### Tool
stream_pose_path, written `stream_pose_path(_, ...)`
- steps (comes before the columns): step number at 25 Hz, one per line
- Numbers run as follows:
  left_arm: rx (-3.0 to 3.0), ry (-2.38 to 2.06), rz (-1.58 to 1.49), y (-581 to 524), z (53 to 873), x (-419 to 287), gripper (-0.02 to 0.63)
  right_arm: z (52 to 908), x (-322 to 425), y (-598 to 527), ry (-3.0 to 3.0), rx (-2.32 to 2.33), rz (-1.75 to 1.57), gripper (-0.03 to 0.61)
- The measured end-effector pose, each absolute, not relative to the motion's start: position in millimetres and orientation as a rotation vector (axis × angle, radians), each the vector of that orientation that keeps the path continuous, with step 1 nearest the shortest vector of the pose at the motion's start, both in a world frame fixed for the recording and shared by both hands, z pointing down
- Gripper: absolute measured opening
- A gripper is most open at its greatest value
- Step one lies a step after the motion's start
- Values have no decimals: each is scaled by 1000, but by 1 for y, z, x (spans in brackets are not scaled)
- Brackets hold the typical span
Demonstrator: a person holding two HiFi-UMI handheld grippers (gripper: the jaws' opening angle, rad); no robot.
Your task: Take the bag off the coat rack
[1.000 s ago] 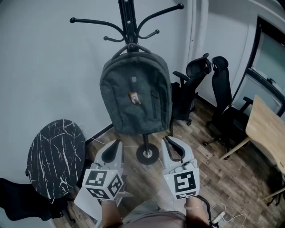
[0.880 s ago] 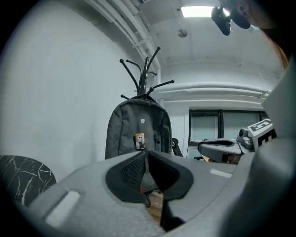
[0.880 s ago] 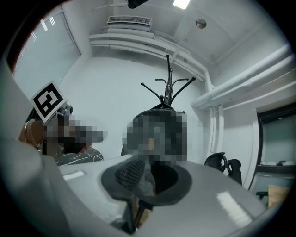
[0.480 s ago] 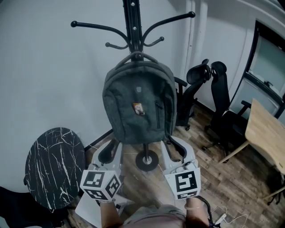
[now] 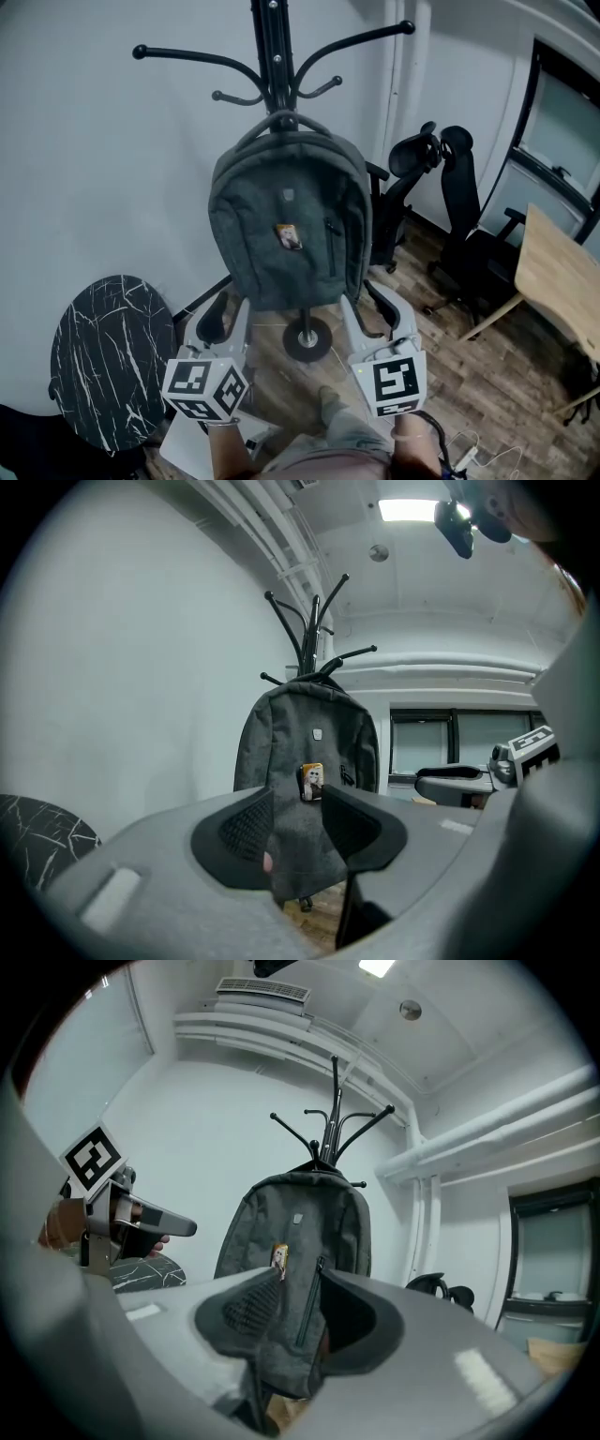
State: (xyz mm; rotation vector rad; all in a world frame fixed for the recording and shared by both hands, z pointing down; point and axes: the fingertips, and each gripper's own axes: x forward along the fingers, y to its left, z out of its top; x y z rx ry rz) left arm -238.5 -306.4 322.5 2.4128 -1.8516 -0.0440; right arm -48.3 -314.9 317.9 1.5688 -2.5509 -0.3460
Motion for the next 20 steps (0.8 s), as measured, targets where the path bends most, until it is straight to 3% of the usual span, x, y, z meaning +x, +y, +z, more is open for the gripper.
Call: stream_pose_path(20,2348,-1903,26,-384,329,-266,225,314,-18,-407,-2505,1705,-342,186)
